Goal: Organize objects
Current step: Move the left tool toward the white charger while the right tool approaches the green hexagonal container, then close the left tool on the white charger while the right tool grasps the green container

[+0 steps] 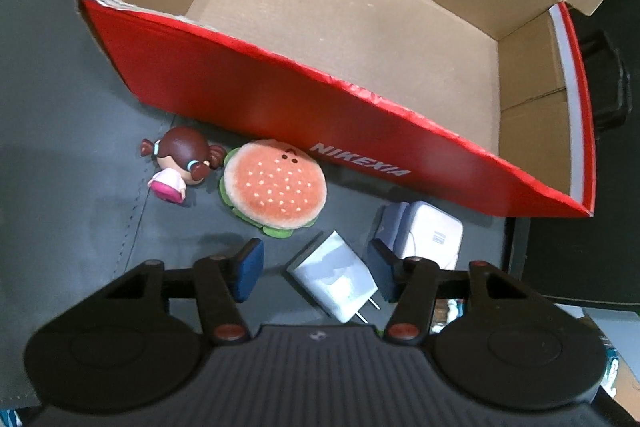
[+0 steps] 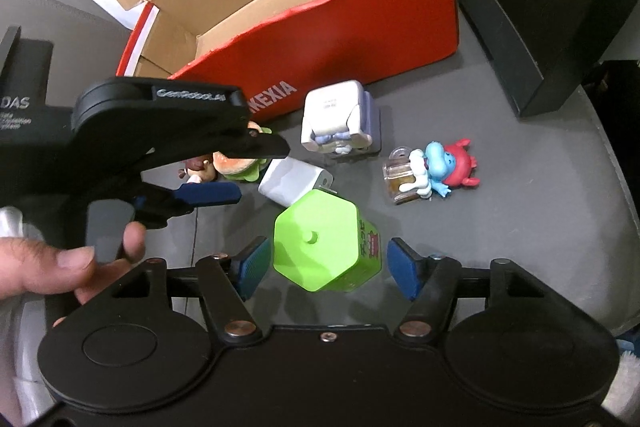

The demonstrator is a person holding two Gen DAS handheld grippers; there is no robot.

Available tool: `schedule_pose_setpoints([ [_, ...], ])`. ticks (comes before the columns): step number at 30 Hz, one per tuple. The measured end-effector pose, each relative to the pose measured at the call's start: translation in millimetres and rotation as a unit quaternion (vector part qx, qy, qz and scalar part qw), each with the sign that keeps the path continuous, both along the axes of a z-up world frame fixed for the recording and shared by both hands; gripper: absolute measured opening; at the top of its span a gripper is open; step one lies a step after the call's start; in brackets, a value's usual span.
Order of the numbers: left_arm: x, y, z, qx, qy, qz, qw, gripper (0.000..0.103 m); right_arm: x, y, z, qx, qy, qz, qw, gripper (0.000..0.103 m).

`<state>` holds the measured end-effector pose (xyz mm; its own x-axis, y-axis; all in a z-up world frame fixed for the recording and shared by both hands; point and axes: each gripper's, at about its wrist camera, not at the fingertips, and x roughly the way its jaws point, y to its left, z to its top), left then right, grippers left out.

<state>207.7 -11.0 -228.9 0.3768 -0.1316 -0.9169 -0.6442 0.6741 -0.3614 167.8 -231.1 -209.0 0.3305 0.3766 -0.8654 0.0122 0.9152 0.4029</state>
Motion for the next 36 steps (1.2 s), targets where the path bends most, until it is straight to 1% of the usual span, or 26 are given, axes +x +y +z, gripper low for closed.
schedule_pose_setpoints([
  [1,2,-1,-2,0.004,0.003,0.000,1.0000,0.056,0,0,-1,0.000,0.001,0.001,1.000,0.064],
  [3,6,-3,-4,0.009,0.006,0.015,0.9998,0.056,-1,-2,-3,-0.002,0.002,0.002,1.000,0.064],
  [11,16,-10,-4,0.043,0.021,0.006,0.9989,0.056,1,-1,-5,0.001,0.000,0.000,1.000,0.064],
  [12,16,-10,-4,0.042,0.020,0.013,0.9988,0.056,1,-2,-5,0.002,0.001,-0.001,1.000,0.064],
  [17,16,-13,-9,0.041,0.030,0.010,0.9986,0.056,0,-5,-4,-0.001,-0.001,-0.006,1.000,0.064],
  [18,16,-14,-10,0.039,0.032,0.017,0.9986,0.056,-1,-6,-3,-0.002,-0.001,-0.007,1.000,0.064],
  [23,2,-11,-11,0.029,0.037,0.027,0.9985,0.056,1,-6,-4,-0.001,0.000,-0.011,1.000,0.064],
  [30,-13,-11,-8,0.017,0.037,0.079,0.9960,0.056,2,2,-3,-0.015,-0.010,0.003,1.000,0.066],
  [32,-15,-10,-9,0.016,0.037,0.082,0.9959,0.056,3,5,-4,-0.017,-0.011,0.007,1.000,0.067],
  [36,-20,-10,-9,0.007,0.028,0.118,0.9926,0.056,5,12,-4,-0.024,-0.016,0.017,0.999,0.068],
])
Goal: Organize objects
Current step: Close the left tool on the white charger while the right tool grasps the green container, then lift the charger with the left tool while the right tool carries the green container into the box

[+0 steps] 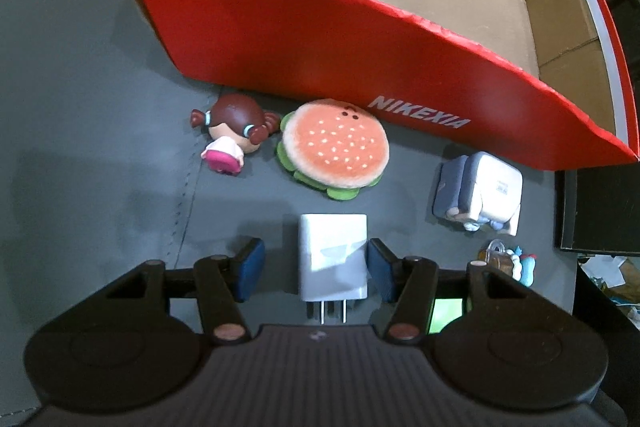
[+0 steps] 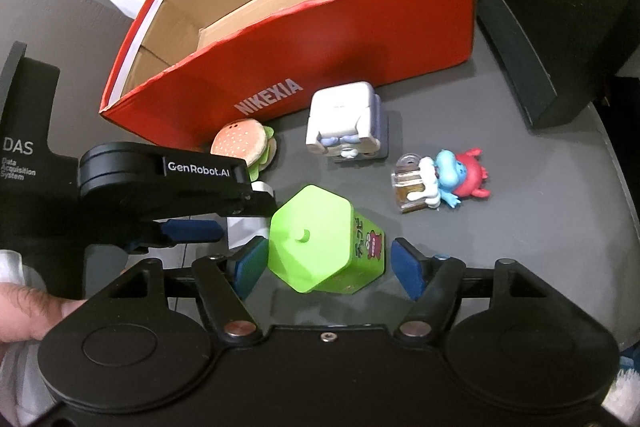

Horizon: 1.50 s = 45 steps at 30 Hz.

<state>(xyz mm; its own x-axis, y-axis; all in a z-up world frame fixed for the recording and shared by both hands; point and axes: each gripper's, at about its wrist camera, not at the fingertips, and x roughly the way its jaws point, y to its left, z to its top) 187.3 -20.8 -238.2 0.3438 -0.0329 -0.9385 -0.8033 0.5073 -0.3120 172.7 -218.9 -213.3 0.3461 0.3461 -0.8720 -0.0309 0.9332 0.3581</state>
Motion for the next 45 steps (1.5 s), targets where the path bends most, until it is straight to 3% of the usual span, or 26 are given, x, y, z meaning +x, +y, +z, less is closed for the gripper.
schedule_pose_setpoints([
  [3,-4,0,1,-0.003,-0.010,0.010,0.9999,0.050,1,5,-1,-0.009,-0.004,0.008,1.000,0.077],
  [8,-14,1,0,-0.010,-0.018,0.020,0.9996,0.037,3,16,-3,-0.026,-0.012,0.023,0.999,0.078],
  [12,-19,2,0,-0.010,-0.019,0.034,0.9992,0.037,3,16,-6,-0.034,-0.012,0.016,0.999,0.057],
  [18,-23,2,0,-0.008,-0.024,0.060,0.9979,0.037,3,7,-7,-0.033,-0.012,-0.004,0.999,0.058],
  [34,-16,-3,4,0.016,-0.023,0.087,0.9958,0.036,16,25,-20,-0.071,-0.010,0.007,0.997,0.059],
  [45,-27,-7,17,0.029,-0.047,0.115,0.9919,0.036,10,22,-12,-0.059,-0.034,0.004,0.998,0.048],
])
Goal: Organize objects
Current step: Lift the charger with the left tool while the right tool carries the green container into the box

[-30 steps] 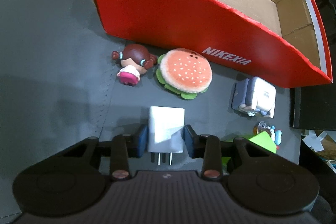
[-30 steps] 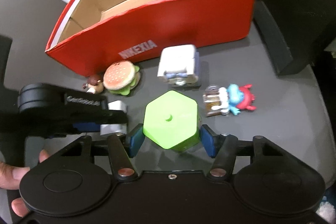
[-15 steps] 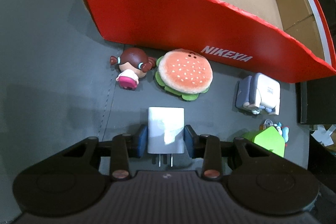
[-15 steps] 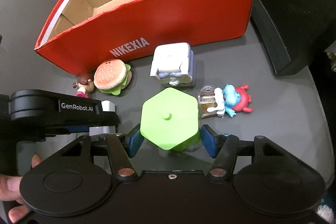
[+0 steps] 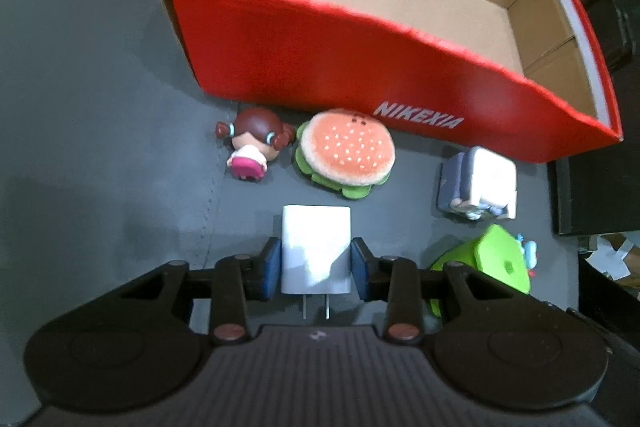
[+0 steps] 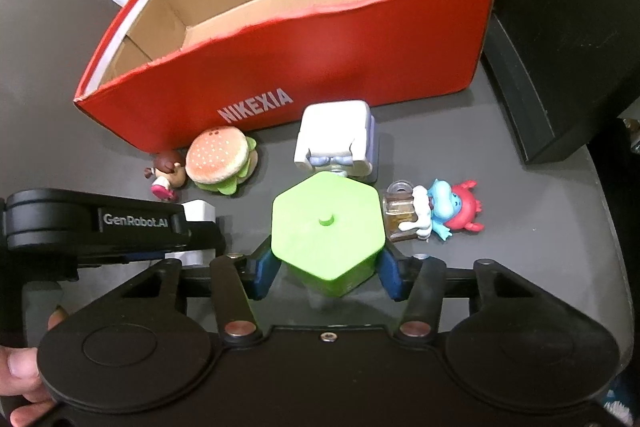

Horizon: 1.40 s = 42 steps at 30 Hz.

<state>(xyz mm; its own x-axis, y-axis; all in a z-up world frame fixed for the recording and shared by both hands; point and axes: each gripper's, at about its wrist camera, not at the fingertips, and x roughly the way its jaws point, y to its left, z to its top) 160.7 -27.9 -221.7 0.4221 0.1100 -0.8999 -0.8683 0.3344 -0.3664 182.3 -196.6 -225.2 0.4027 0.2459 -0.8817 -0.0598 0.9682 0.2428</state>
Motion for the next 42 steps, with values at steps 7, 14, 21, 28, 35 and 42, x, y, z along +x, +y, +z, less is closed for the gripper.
schedule_pose_setpoints([
  [7,-10,-1,21,0.022,-0.017,0.012,0.9996,0.035,-6,3,11,0.014,-0.019,0.004,1.000,0.048],
  [14,-21,1,53,0.057,-0.037,0.014,0.9976,0.036,-4,-12,34,0.046,-0.049,-0.002,0.998,0.048],
  [21,-30,10,85,0.102,-0.053,0.012,0.9933,0.036,3,-14,60,0.062,-0.090,0.009,0.994,0.048],
  [28,-31,25,113,0.135,-0.067,0.009,0.9886,0.036,18,-16,79,0.069,-0.118,0.022,0.990,0.048],
  [35,-28,46,123,0.155,-0.069,0.015,0.9854,0.036,40,-15,91,0.071,-0.144,0.036,0.986,0.048],
  [42,-22,68,121,0.157,-0.062,0.025,0.9854,0.035,67,-16,94,0.071,-0.151,0.045,0.985,0.048],
])
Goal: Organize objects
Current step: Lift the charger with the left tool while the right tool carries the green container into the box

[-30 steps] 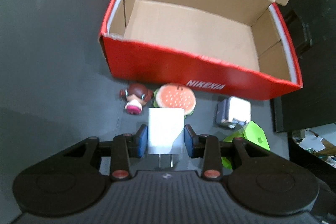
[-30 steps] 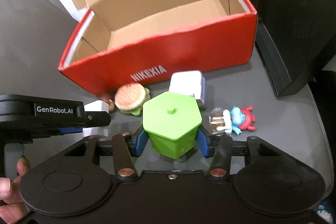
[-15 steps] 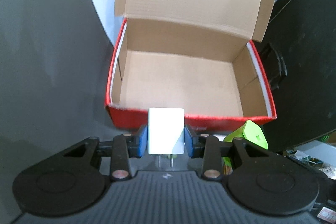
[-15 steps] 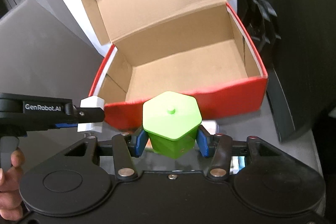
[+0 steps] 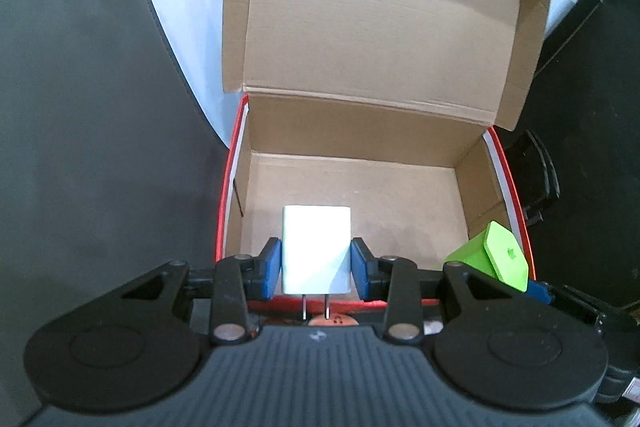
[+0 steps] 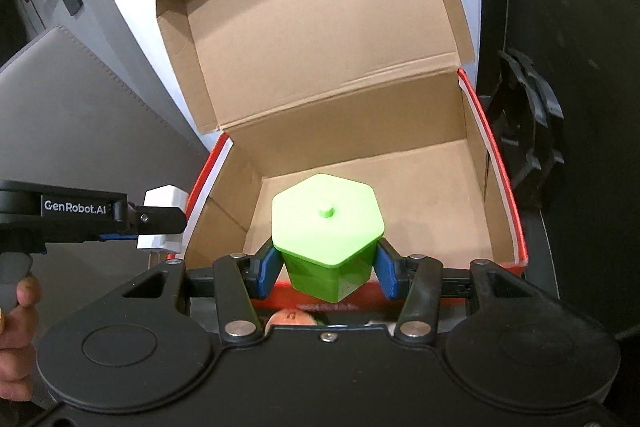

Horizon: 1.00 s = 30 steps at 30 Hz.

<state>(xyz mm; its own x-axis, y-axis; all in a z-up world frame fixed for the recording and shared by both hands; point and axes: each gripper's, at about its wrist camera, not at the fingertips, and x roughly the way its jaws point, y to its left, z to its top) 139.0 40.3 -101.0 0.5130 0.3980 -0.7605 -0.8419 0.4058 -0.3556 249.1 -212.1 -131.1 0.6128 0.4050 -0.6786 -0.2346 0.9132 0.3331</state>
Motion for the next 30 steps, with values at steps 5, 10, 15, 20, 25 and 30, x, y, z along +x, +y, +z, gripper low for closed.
schedule_pose_setpoints([
  [5,11,13,-1,0.011,0.008,-0.006,0.9999,0.036,18,3,-3,-0.002,0.006,0.009,1.000,0.048],
  [10,23,29,-3,0.007,0.012,-0.002,0.9999,0.036,37,8,-5,-0.004,0.010,0.019,1.000,0.048],
  [15,32,45,-11,0.000,0.010,0.013,0.9999,0.036,57,16,-7,-0.010,0.015,0.030,0.999,0.048],
  [20,40,62,-22,-0.010,0.005,0.033,0.9994,0.036,80,23,-10,-0.025,0.013,0.039,0.999,0.048],
  [25,51,75,-36,-0.018,0.010,0.041,0.9990,0.036,101,26,-17,-0.030,0.020,0.040,0.999,0.048],
  [30,65,85,-48,-0.030,0.013,0.043,0.9986,0.036,116,26,-23,-0.033,0.026,0.044,0.998,0.048],
])
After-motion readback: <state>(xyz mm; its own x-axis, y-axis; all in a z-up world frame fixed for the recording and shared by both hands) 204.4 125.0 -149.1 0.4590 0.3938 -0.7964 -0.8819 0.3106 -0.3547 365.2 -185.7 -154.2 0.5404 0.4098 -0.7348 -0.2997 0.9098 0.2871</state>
